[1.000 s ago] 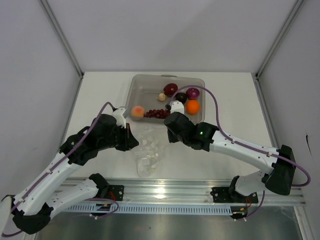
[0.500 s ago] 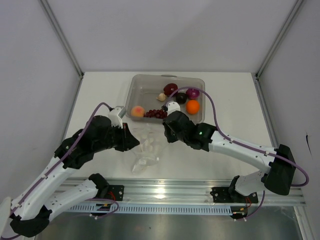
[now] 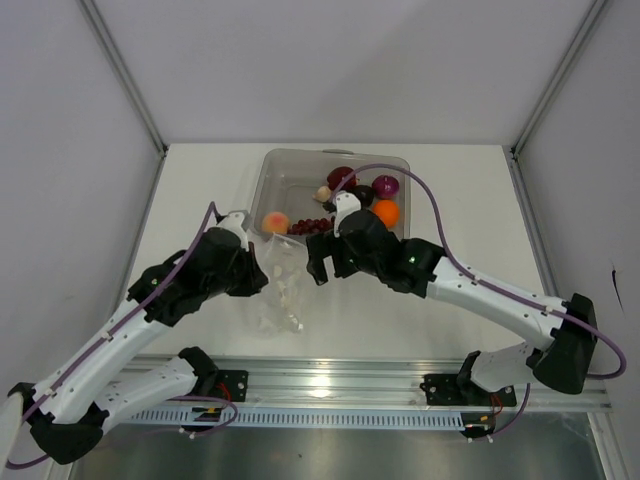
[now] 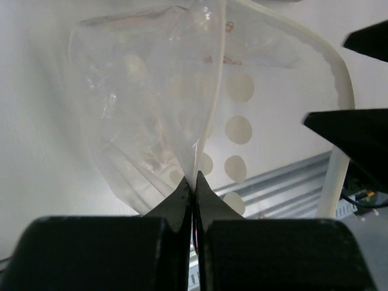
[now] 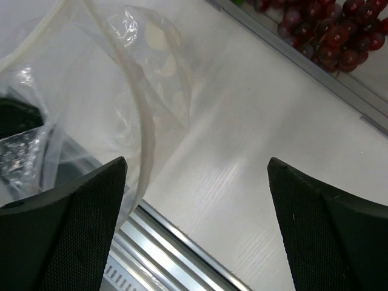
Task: Place the food in the zip-top bag and seal the zipper
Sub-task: Open the zipper of the food storage bag, then pick up the fake fruit from the bin.
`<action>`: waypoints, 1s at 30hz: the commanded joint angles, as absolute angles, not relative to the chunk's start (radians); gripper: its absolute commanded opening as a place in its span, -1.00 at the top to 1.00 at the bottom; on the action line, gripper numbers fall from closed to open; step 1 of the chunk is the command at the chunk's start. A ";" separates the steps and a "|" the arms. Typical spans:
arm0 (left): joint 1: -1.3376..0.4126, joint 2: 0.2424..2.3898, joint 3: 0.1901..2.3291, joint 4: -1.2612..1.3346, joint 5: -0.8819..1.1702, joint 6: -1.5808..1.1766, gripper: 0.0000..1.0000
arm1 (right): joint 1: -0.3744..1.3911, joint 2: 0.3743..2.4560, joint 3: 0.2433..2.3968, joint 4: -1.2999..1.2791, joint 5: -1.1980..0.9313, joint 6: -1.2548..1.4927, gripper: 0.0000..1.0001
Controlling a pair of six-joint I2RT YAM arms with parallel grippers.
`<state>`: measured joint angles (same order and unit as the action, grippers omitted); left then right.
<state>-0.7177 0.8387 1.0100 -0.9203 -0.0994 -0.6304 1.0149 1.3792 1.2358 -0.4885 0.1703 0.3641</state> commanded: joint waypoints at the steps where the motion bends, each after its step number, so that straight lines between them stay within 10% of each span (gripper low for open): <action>1: -0.719 0.839 1.012 -0.966 -0.210 -0.666 0.99 | 1.009 1.283 1.298 -0.466 0.141 0.364 -0.99; 15: -0.718 0.762 1.114 -1.121 -0.393 -0.744 0.99 | 0.588 1.531 1.385 -0.402 -0.066 0.416 -0.99; 30: -0.718 0.851 1.125 -1.129 -0.428 -0.707 0.99 | 0.552 1.905 1.511 -0.342 -0.086 0.452 -0.99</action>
